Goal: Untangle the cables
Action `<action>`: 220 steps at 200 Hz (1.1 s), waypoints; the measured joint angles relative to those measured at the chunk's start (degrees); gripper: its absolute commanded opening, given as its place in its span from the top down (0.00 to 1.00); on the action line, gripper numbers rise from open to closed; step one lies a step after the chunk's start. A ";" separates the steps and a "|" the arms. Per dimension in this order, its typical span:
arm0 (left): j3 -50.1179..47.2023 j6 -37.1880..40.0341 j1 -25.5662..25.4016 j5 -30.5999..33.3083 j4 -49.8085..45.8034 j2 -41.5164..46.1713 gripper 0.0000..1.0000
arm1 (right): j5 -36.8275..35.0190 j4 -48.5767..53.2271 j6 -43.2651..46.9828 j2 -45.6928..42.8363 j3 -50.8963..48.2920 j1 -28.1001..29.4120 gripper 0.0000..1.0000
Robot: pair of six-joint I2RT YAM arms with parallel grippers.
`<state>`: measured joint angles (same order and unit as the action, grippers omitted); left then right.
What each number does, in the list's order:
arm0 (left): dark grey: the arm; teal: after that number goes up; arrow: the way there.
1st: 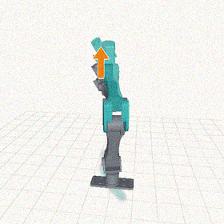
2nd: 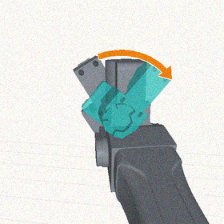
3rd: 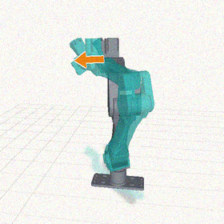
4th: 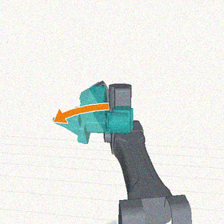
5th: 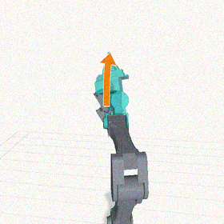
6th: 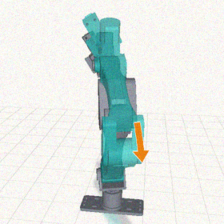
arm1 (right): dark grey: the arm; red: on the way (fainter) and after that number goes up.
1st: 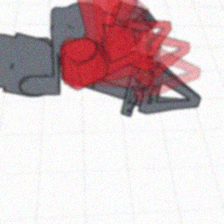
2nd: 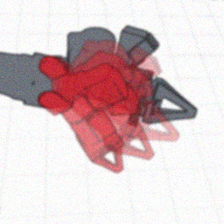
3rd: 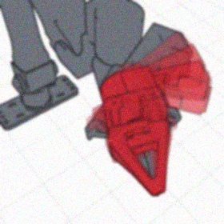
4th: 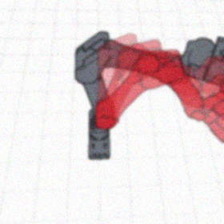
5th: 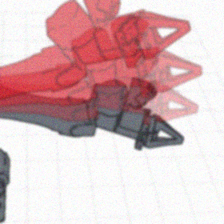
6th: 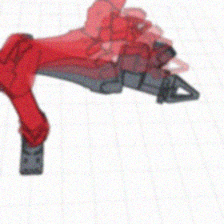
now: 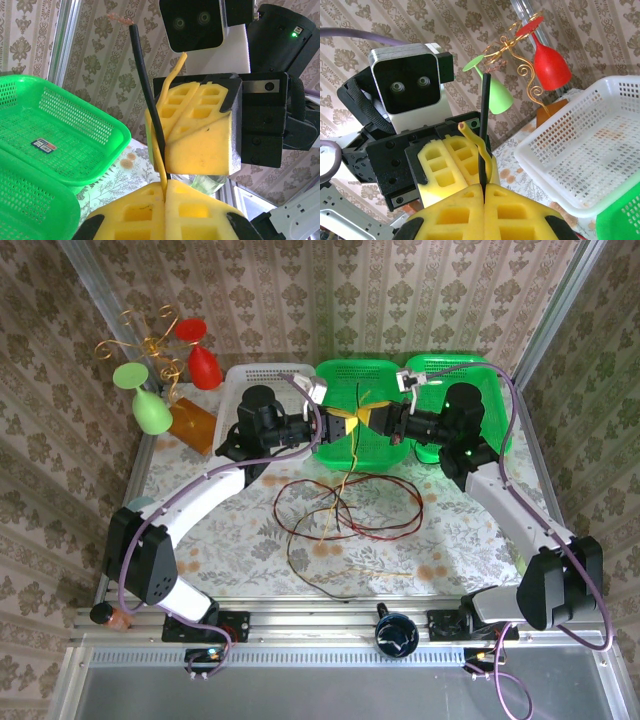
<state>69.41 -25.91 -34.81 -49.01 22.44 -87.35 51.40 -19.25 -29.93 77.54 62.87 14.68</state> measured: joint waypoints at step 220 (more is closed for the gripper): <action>-9.16 13.64 3.34 23.50 -2.84 14.69 1.00 | -45.77 15.89 10.67 -20.72 -8.20 -0.81 1.00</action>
<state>60.25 -12.27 -31.46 -25.52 19.59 -72.66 5.63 -3.36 -19.27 56.82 54.68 13.87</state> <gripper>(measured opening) 0.050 0.059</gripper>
